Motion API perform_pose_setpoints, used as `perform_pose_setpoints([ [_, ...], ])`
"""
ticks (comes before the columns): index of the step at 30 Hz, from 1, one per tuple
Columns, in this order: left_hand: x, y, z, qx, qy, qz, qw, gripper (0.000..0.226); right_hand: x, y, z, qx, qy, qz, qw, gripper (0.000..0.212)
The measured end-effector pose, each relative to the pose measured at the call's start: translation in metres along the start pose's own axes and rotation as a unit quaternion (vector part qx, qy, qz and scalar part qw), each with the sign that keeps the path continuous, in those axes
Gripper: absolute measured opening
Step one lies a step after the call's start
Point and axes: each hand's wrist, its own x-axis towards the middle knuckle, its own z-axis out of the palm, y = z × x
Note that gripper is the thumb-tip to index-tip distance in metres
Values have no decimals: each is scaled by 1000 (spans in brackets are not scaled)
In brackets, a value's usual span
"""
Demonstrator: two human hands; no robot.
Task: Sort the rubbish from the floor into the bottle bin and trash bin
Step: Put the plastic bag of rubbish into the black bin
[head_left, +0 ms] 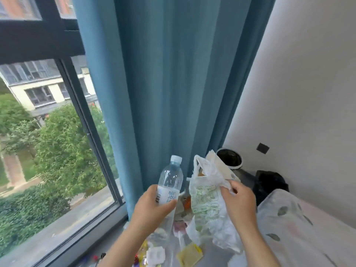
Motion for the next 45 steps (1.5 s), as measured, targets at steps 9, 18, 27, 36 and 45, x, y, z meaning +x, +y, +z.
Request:
perform_pose_setpoints([
  [9,33,79,64,-12,-45,44,998,35,41,42,-77,23,65,51,996,10],
  [18,89,126,97,-17,-109,84,990,34,80,55,-106,4,142,68,988,16],
  [27,165,174,134,-30,-177,116,977,39,146,57,-120,-9,200,92,975,16],
  [36,229,216,190,-9,-207,124,970,39,214,92,-136,0,212,130,969,15],
  [45,296,289,271,-17,-188,119,975,40,327,131,-190,10,198,118,973,16],
])
